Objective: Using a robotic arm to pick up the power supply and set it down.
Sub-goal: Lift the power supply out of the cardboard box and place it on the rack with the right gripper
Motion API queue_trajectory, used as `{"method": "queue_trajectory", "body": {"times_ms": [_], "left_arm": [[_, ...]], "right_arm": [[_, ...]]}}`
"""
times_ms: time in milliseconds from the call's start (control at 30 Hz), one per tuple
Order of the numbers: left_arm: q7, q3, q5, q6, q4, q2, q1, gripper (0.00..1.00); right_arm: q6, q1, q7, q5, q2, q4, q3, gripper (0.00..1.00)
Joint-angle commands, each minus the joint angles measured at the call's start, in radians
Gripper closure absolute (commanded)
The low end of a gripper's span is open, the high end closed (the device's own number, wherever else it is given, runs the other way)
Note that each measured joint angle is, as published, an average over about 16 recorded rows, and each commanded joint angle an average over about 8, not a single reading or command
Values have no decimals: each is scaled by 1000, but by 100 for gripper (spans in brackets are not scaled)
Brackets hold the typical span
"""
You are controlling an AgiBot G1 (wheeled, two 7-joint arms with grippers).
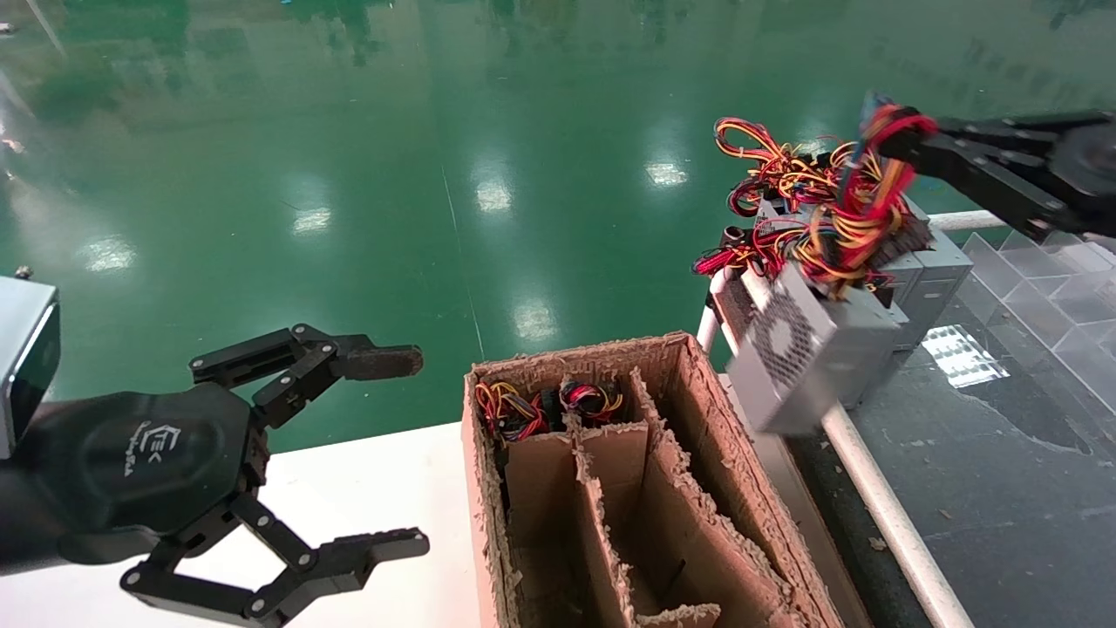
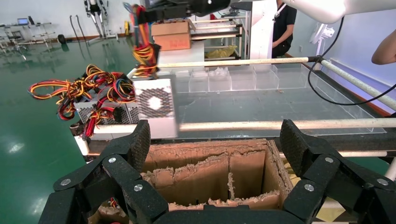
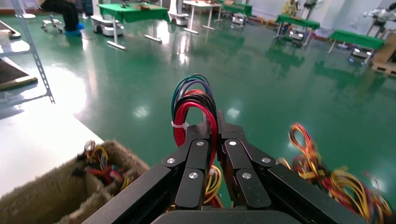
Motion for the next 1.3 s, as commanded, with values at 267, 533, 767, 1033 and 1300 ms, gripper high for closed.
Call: {"method": "queue_trajectory", "body": {"times_ms": [267,533,767,1033,1300], "left_arm": [[0,0,0,0,0,0,0,0],[0,0,0,0,0,0,0,0],[0,0,0,0,0,0,0,0],[0,0,0,0,0,0,0,0],[0,0,0,0,0,0,0,0]], "right_arm": [[-75,-5,-46,1,79,-88,7,100],[-65,8,-93,-30,127,-160,8,100],[-7,41,-136,-85,125,-235,-7,100],[61,114,-178,-150,87,-339,-32,100],[97,185,-234,-202,43,-428,-57,100]]}}
